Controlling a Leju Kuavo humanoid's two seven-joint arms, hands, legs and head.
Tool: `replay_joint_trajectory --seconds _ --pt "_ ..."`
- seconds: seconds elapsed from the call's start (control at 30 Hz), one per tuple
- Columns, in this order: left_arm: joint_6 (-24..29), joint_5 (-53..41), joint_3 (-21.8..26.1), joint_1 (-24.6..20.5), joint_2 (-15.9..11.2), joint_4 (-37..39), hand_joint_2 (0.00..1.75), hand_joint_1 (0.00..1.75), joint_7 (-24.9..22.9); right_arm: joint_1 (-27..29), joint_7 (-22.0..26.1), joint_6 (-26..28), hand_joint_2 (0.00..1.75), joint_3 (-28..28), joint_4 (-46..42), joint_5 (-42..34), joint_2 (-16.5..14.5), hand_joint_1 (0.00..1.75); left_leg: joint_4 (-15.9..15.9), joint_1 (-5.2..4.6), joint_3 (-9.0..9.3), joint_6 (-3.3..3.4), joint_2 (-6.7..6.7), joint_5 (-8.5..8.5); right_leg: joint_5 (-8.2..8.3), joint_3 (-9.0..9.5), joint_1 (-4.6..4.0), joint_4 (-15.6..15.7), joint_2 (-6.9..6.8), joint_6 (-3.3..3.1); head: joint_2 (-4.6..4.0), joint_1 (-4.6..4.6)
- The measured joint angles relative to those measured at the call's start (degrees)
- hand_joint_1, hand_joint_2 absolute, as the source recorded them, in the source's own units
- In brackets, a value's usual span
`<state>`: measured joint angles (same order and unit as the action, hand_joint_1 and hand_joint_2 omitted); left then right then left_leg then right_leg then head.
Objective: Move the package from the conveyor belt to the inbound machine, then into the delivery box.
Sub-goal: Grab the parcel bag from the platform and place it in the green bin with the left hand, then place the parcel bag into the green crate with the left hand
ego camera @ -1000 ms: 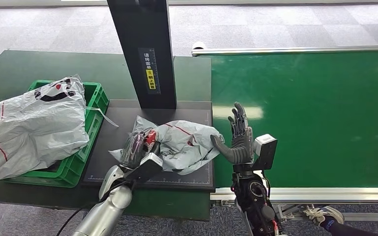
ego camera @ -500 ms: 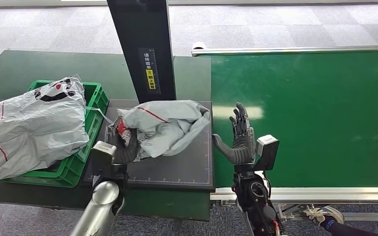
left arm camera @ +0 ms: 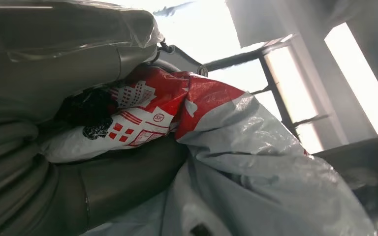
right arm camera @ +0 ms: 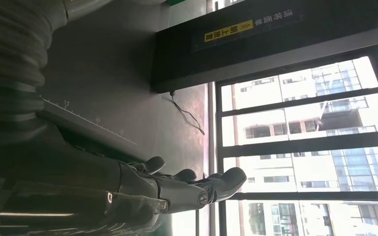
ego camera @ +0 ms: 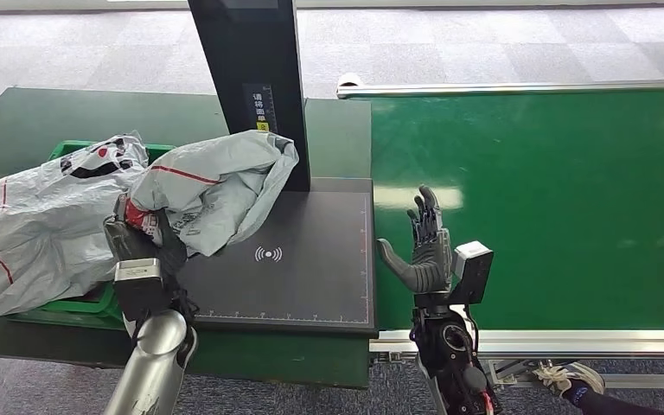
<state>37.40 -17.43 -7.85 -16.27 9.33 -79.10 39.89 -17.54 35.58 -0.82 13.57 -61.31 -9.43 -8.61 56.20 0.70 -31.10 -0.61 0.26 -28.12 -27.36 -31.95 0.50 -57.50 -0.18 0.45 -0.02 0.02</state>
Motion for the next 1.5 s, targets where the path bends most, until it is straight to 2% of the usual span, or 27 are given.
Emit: replay_joint_trajectory --seconds 0.17,0.3,0.53,0.67,0.8,0.9,1.0,1.03,1.13,1.2,1.33,1.5 --pt "2.2 -18.1 7.9 -3.1 1.7 -5.3 1.75 1.75 0.0 0.0 0.0 0.1 1.75 0.0 0.0 0.0 -0.2 0.0 0.0 0.0 0.01 -0.01 0.01 0.01 0.01 0.0 -0.01 0.0 0.0 -0.01 0.01 0.0" --pt "2.2 -24.8 14.5 -6.4 2.3 -8.2 1.75 1.75 0.0 0.0 0.0 0.1 1.75 0.1 0.0 0.0 -0.2 0.0 0.0 0.02 0.01 -0.03 0.01 0.04 0.02 0.01 -0.02 0.0 0.0 -0.02 0.0 -0.01" --pt "2.2 -35.3 25.1 -11.7 1.9 -9.6 1.75 1.75 0.0 -0.4 0.3 0.3 1.75 0.7 0.5 -0.5 -0.1 0.0 0.0 0.02 -0.01 -0.04 0.0 0.05 0.02 0.0 -0.03 0.0 0.0 -0.02 0.0 0.01" --pt "2.2 -38.7 30.8 -14.8 1.2 -7.2 1.75 1.75 -0.4 -0.8 0.5 0.9 1.75 1.1 1.0 -1.0 -0.1 0.0 0.0 0.02 -0.01 -0.03 0.0 0.05 0.02 -0.02 -0.03 0.0 0.0 -0.02 0.01 -0.02" --pt "2.3 -50.7 36.1 -19.3 -0.8 2.1 1.75 1.75 -7.6 -0.9 0.5 1.3 1.75 1.5 1.2 -1.6 -0.1 0.0 0.0 0.02 -0.01 -0.06 -0.09 0.14 0.08 0.01 -0.03 0.0 -0.11 -0.1 0.01 0.01" --pt "2.3 -53.6 38.5 -20.3 -2.2 7.4 1.75 1.75 -10.4 -0.9 0.5 1.4 1.75 1.6 1.3 -1.7 0.0 0.0 0.0 0.04 -0.04 -0.09 0.15 0.16 0.16 -0.1 -0.07 0.0 0.12 -0.19 0.01 0.01" --pt "2.1 -53.9 39.2 -21.7 -3.4 12.0 1.75 1.75 -13.4 -0.9 0.5 1.6 1.75 1.7 1.3 -1.8 0.1 0.0 0.0 0.04 -0.07 -0.1 0.1 0.16 0.17 -0.14 -0.07 0.0 0.12 -0.18 0.01 0.02" --pt "1.8 -54.3 38.8 -22.3 -4.2 14.0 1.75 1.75 -16.4 -1.0 0.5 1.8 1.75 1.7 1.3 -1.9 0.2 0.0 0.0 0.04 -0.08 -0.1 0.1 0.16 0.17 -0.15 -0.06 0.0 0.12 -0.18 0.02 0.02" --pt "-0.8 -56.8 34.9 -24.0 -8.0 21.6 1.75 1.75 -30.9 -1.2 0.0 2.3 1.75 1.7 1.3 -2.6 0.4 0.0 0.0 0.04 -0.09 -0.1 0.15 0.17 0.17 -0.18 -0.07 0.0 0.15 -0.18 0.01 0.01" --pt "-2.1 -57.3 31.5 -24.9 -10.6 26.4 1.75 1.75 -36.9 -1.4 -0.4 2.3 1.75 1.6 1.3 -3.0 0.6 0.0 0.0 0.05 -0.1 -0.11 0.15 0.17 0.18 -0.19 -0.07 0.0 0.16 -0.18 0.01 0.01" --pt "-2.5 -57.4 27.5 -26.0 -13.6 31.9 1.75 1.75 -38.7 -1.8 -0.6 2.3 1.75 1.6 1.3 -3.2 0.8 0.0 0.0 0.05 -0.12 -0.11 0.15 0.18 0.18 -0.2 -0.08 0.0 0.16 -0.18 0.01 0.02" --pt "-2.5 -57.4 25.5 -26.7 -15.3 35.0 1.75 1.69 -38.8 -2.0 -0.6 2.3 1.75 1.6 1.3 -3.2 0.8 0.0 0.0 0.04 -0.16 -0.11 0.15 0.18 0.18 -0.23 -0.07 0.0 0.15 -0.18 0.0 0.02"
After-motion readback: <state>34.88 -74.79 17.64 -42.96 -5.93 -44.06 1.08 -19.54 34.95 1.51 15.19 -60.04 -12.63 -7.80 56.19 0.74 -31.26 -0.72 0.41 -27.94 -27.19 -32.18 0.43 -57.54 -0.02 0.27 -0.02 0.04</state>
